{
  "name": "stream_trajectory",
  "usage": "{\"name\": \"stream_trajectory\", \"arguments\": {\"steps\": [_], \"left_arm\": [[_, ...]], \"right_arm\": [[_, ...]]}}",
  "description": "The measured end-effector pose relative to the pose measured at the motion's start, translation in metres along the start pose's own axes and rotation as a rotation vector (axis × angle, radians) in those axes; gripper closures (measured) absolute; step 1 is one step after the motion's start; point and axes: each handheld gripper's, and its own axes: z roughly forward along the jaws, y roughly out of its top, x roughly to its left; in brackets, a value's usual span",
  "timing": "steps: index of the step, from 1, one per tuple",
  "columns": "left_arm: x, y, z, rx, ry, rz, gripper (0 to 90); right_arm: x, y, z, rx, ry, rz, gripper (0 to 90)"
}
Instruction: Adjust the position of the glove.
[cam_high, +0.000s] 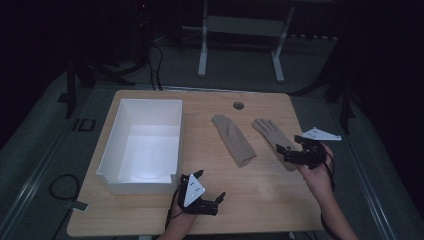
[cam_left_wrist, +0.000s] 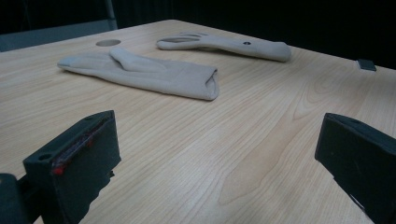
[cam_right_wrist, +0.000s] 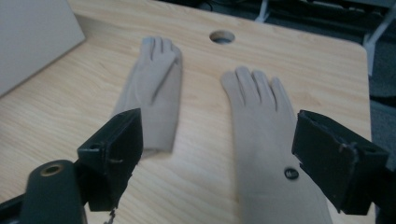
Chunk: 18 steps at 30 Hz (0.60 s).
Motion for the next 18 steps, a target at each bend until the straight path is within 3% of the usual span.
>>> {"name": "stream_trajectory", "arguments": {"steps": [6,13,18], "left_arm": [[0.000,0.000,0.000,-0.002,-0.001,-0.003,0.2],[0.000,0.000,0.000,0.002,0.003,-0.001,0.2],[0.001,0.000,0.000,0.001,-0.005,-0.006,0.2]], "right_arm": [[0.009,0.014,0.006,-0.005,0.004,-0.035,19.3],[0.022,0.031,0.016,-0.028,0.040,-0.063,23.0],[0.034,0.043,0.029,-0.036,0.087,-0.101,30.5]]}}
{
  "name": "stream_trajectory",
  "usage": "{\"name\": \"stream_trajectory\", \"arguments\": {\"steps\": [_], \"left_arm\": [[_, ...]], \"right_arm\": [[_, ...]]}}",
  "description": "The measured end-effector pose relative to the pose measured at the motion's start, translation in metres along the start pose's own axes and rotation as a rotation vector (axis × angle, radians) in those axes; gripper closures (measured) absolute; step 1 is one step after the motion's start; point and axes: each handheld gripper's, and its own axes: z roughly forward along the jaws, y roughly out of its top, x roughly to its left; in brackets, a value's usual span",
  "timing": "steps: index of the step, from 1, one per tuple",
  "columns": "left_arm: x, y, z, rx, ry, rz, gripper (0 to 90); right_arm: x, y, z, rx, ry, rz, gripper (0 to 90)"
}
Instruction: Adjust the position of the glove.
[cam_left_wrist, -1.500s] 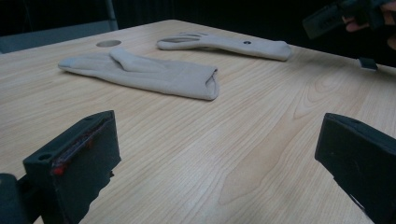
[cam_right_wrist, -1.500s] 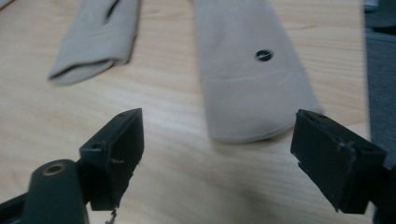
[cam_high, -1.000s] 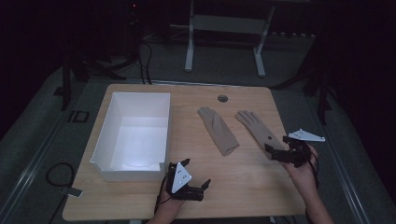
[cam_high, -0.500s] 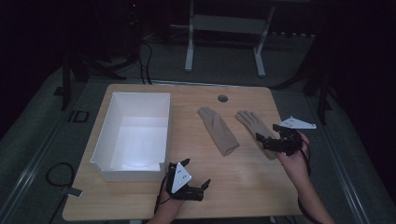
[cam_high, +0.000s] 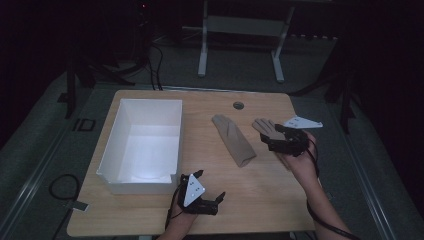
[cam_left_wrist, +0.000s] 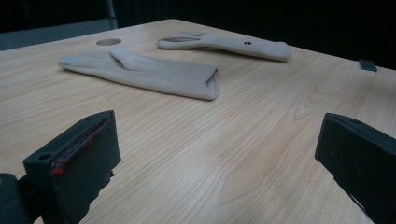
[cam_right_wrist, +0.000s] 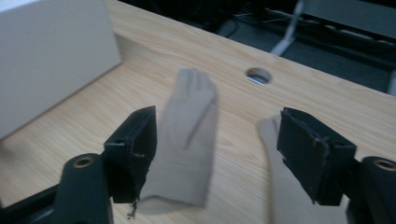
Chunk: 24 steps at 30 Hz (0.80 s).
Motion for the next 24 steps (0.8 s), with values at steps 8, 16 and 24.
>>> {"name": "stream_trajectory", "arguments": {"steps": [8,16,24], "left_arm": [[-0.001,0.000,0.000,0.005,-0.007,0.012,0.2],[-0.001,0.000,0.000,0.006,-0.007,0.014,0.2],[-0.001,0.000,0.000,0.007,-0.009,0.018,0.2]], "right_arm": [[0.012,0.008,0.030,0.027,0.057,-0.038,43.0],[0.018,0.006,0.066,0.056,0.088,-0.051,54.2],[0.018,0.000,0.109,0.124,0.105,-0.025,54.4]]}}
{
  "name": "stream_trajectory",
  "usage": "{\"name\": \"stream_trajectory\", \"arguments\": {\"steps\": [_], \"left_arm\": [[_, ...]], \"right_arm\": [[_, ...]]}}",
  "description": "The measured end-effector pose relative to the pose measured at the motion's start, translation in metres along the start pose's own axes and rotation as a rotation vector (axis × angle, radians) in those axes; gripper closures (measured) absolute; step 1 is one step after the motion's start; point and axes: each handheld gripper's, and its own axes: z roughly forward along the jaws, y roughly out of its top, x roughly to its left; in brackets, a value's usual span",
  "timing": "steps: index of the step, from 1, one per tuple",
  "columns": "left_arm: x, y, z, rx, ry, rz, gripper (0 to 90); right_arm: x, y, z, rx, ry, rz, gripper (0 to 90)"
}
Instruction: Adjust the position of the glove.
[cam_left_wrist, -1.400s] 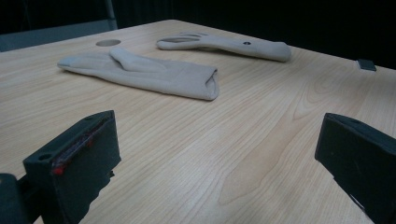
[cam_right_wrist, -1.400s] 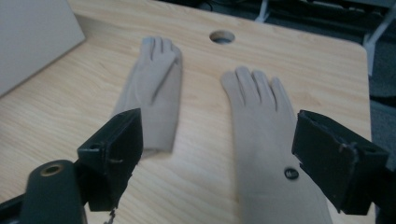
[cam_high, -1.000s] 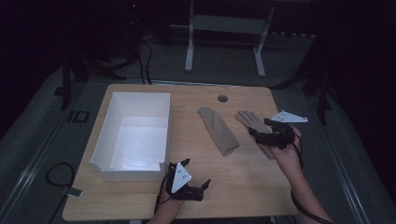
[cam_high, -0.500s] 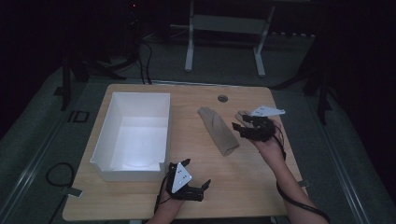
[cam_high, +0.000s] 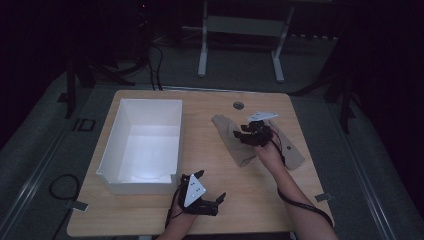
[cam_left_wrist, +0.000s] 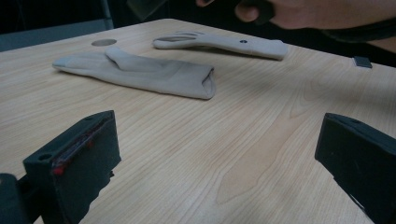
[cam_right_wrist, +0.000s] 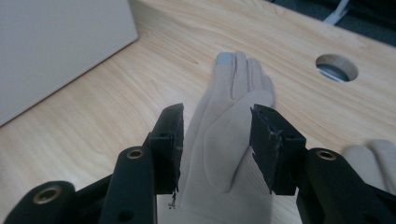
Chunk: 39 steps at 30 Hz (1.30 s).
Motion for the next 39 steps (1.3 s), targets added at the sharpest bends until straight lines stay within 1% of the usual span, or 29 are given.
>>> {"name": "stream_trajectory", "arguments": {"steps": [1,2,4,5,6,7,8,9,10,11,13,14,16,18,21,23,24,25,26,27,28,29,31,33,34,35,37,39], "left_arm": [[0.000,0.000,0.000,0.000,0.000,0.000,0.2],[0.000,0.000,0.000,0.000,0.000,-0.001,0.2],[0.000,0.000,0.000,-0.001,-0.001,-0.003,0.2],[0.000,0.000,0.000,-0.001,-0.001,-0.003,0.2],[0.000,0.000,0.000,-0.001,-0.003,-0.003,0.2],[0.000,0.000,0.000,-0.001,-0.003,-0.003,0.2],[0.000,0.000,0.000,-0.002,-0.004,-0.004,0.2],[0.000,0.000,0.000,-0.003,-0.005,-0.004,0.2],[0.000,0.000,0.000,-0.003,-0.006,-0.004,0.2],[0.000,0.000,0.000,-0.003,-0.006,-0.004,0.2],[0.000,0.000,0.000,-0.001,-0.006,-0.003,0.2],[0.000,0.000,0.000,0.000,-0.006,-0.002,0.2],[0.000,0.000,0.000,-0.001,-0.006,0.000,0.2],[-0.001,0.000,0.000,-0.001,-0.005,0.004,0.2],[-0.001,0.000,0.000,0.002,-0.007,0.003,0.2],[-0.001,0.000,0.000,0.003,-0.008,0.000,0.2],[-0.001,0.000,0.000,0.003,-0.009,0.000,0.2],[-0.001,0.000,0.000,0.003,-0.009,0.000,0.3],[-0.001,0.000,0.000,0.003,-0.009,0.000,0.3],[-0.001,0.000,0.000,0.003,-0.008,0.004,0.3],[-0.001,0.000,0.000,0.003,-0.008,0.005,0.2],[-0.001,0.000,0.000,0.003,-0.007,0.006,0.2],[-0.001,0.000,0.000,0.003,-0.007,0.005,0.2],[-0.001,0.000,0.000,0.003,-0.007,0.003,0.2],[-0.001,0.000,0.000,0.004,-0.008,0.003,0.2],[-0.001,0.000,0.000,0.005,-0.007,0.003,0.2],[-0.001,0.000,0.001,0.007,-0.006,0.004,0.2],[-0.001,0.000,0.000,0.006,-0.003,0.004,0.3]], "right_arm": [[0.000,0.000,0.000,0.000,0.000,0.000,54.4],[-0.002,0.000,0.010,0.013,-0.003,0.004,54.4],[-0.003,0.000,0.017,0.027,-0.007,0.006,53.7],[-0.003,0.000,0.017,0.027,-0.007,0.006,53.7],[-0.006,-0.001,0.026,0.043,-0.018,0.010,53.7],[-0.006,-0.001,0.026,0.043,-0.018,0.010,53.7],[-0.007,-0.002,0.029,0.049,-0.022,0.015,53.7],[-0.009,-0.005,0.036,0.059,-0.031,0.030,54.5],[-0.010,-0.006,0.040,0.063,-0.036,0.034,54.4],[-0.011,-0.006,0.043,0.070,-0.031,0.040,54.2],[-0.013,-0.008,0.049,0.083,-0.045,0.042,53.8],[-0.014,-0.008,0.052,0.087,-0.041,0.050,53.0],[-0.015,-0.010,0.056,0.097,-0.058,0.052,53.1],[-0.017,-0.011,0.060,0.104,-0.062,0.054,55.5],[-0.019,-0.012,0.064,0.120,-0.071,0.057,55.4],[-0.020,-0.015,0.069,0.146,-0.064,0.074,55.0],[-0.021,-0.017,0.072,0.171,-0.060,0.074,54.9],[-0.021,-0.017,0.072,0.171,-0.060,0.074,54.9],[-0.020,-0.020,0.074,0.165,-0.056,0.059,55.3],[-0.020,-0.020,0.073,0.168,-0.057,0.033,56.8],[-0.020,-0.020,0.073,0.172,-0.059,0.019,57.5],[-0.019,-0.020,0.074,0.172,-0.062,0.014,59.4],[-0.017,-0.019,0.074,0.175,-0.067,0.019,62.7],[-0.015,-0.021,0.073,0.163,-0.059,0.004,70.6],[-0.014,-0.022,0.073,0.155,-0.059,0.004,74.1],[-0.013,-0.022,0.073,0.146,-0.063,0.012,77.0],[-0.010,-0.024,0.072,0.129,-0.075,0.026,79.3],[-0.008,-0.025,0.069,0.120,-0.093,0.070,80.2]]}}
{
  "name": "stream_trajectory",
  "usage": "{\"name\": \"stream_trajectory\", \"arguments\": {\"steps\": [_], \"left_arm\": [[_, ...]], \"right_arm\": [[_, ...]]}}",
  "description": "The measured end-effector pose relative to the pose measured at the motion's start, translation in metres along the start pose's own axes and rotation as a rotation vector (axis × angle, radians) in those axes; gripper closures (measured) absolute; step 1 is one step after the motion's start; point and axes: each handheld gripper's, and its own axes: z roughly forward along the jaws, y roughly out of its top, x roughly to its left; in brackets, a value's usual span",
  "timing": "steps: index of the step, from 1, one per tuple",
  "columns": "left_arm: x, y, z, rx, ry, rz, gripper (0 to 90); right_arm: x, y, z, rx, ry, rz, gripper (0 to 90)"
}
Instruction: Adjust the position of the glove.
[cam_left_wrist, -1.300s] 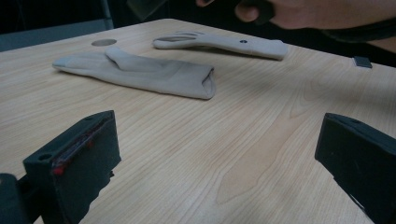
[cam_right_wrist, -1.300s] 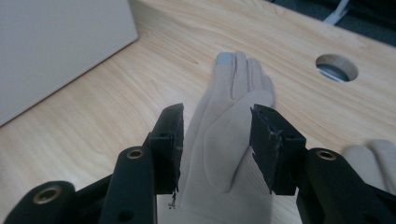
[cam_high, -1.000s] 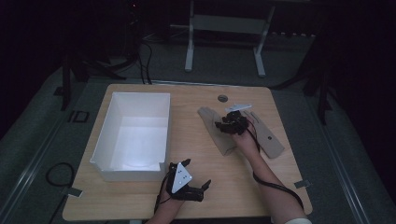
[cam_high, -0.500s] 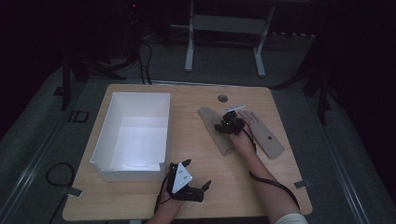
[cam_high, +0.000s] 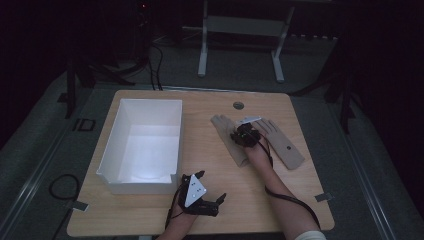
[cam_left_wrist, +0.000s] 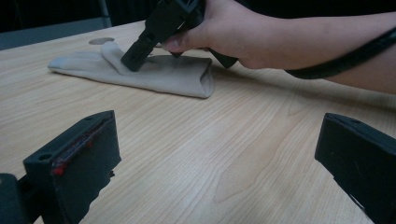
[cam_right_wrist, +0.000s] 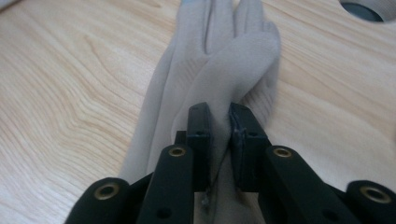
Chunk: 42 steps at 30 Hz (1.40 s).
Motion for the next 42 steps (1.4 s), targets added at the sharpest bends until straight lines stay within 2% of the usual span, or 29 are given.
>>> {"name": "stream_trajectory", "arguments": {"steps": [3,4,6,11,15,19,21,25,26,28,33,35,37,42], "left_arm": [[0.000,0.000,0.000,-0.004,0.001,-0.005,0.2],[0.000,0.000,0.000,-0.004,0.001,-0.005,0.2],[0.000,0.000,0.000,-0.004,0.004,-0.005,0.3],[0.000,0.000,0.000,-0.002,0.005,0.001,0.3],[0.001,0.000,0.000,-0.003,0.004,-0.008,0.2],[0.001,0.000,-0.001,-0.005,0.010,-0.013,0.3],[0.001,0.000,-0.001,-0.006,0.010,-0.014,0.2],[0.000,0.000,0.000,-0.006,0.012,-0.011,0.3],[0.000,0.000,0.000,-0.006,0.013,-0.011,0.2],[0.000,0.000,-0.001,-0.005,0.013,-0.009,0.2],[0.000,0.000,-0.001,-0.004,0.012,-0.002,0.3],[0.000,0.000,-0.001,-0.002,0.011,-0.001,0.2],[0.000,0.000,0.000,-0.002,0.010,0.003,0.3],[0.000,0.000,0.000,-0.001,0.006,0.005,0.2]], "right_arm": [[0.002,0.000,-0.009,-0.020,0.015,0.094,80.7],[0.002,0.000,-0.009,-0.020,0.015,0.094,80.7],[0.008,0.004,-0.024,-0.064,0.026,0.143,80.8],[0.023,0.011,-0.055,-0.141,0.011,0.159,80.8],[0.029,0.014,-0.080,-0.194,-0.009,0.214,80.8],[0.036,0.011,-0.097,-0.223,-0.041,0.264,80.7],[0.041,0.005,-0.105,-0.240,-0.075,0.282,80.7],[0.050,-0.009,-0.110,-0.235,-0.127,0.305,80.6],[0.051,-0.013,-0.110,-0.233,-0.125,0.317,80.7],[0.056,-0.021,-0.108,-0.224,-0.149,0.308,80.6],[0.058,-0.043,-0.103,-0.209,-0.132,0.399,80.5],[0.058,-0.047,-0.101,-0.212,-0.130,0.410,80.5],[0.062,-0.058,-0.095,-0.201,-0.130,0.450,80.4],[0.070,-0.075,-0.076,-0.140,-0.151,0.448,78.0]]}}
